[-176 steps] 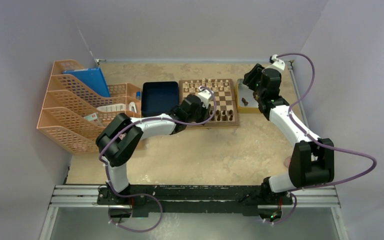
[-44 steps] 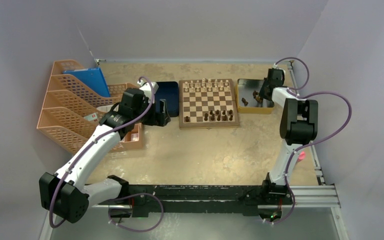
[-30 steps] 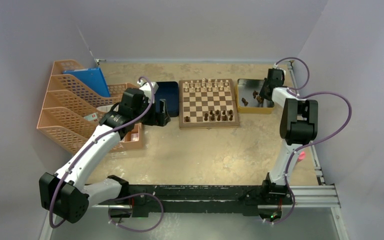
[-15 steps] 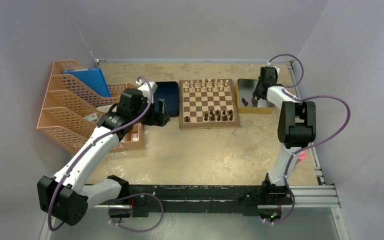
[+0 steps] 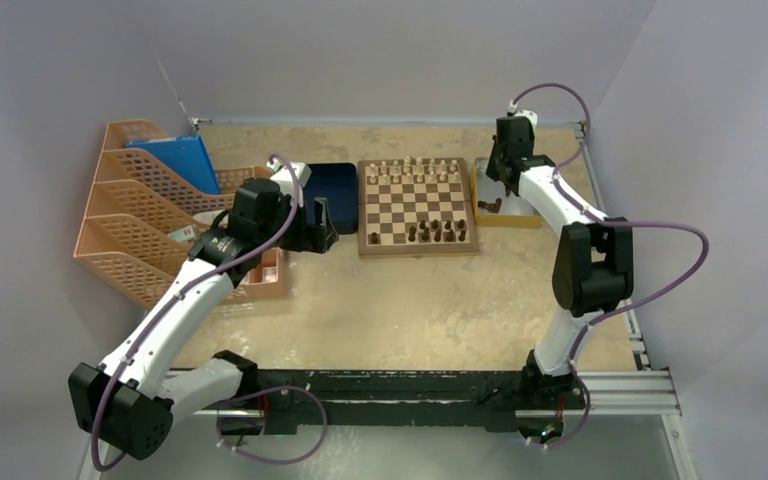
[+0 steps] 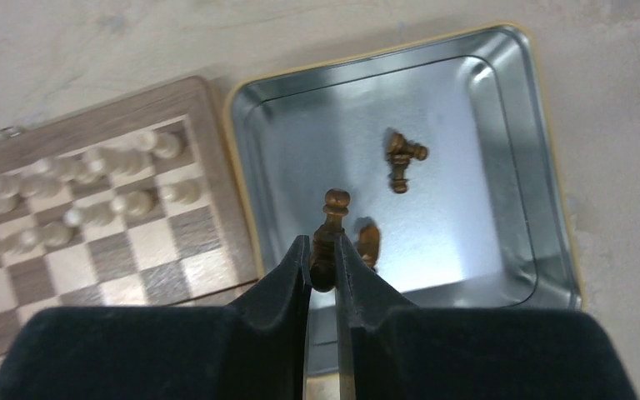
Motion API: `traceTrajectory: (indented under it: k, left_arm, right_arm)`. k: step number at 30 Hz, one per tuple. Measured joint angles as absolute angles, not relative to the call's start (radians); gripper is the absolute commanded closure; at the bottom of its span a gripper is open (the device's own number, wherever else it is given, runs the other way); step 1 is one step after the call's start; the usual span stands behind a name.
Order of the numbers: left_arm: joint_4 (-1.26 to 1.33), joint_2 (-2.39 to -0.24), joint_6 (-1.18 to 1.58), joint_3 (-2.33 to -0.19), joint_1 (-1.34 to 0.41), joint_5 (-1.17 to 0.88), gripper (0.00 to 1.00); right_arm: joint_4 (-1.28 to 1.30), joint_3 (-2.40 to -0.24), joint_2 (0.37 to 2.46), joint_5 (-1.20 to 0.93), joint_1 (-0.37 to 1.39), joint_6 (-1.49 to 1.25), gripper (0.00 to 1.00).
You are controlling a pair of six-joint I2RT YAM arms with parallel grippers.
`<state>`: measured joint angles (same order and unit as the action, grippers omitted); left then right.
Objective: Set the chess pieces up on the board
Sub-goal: Pick up the chess piece from the storage box.
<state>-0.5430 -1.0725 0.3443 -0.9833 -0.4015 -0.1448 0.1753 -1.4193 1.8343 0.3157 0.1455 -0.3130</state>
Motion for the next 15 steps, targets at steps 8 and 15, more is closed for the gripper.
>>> traceTrajectory:
  k: [8,15]
  left_arm:
    - [-0.548,-1.010,0.345,-0.956,-0.402,-0.125,0.17]
    - [-0.547,-0.997,0.359,-0.955,-0.402,-0.126,0.21]
  right_arm:
    - [0.186,-1.419,1.730,0.282,0.234,-0.312,0.90]
    - [0.175,-1.411,1.706,0.260,0.287,-0.289,0.90]
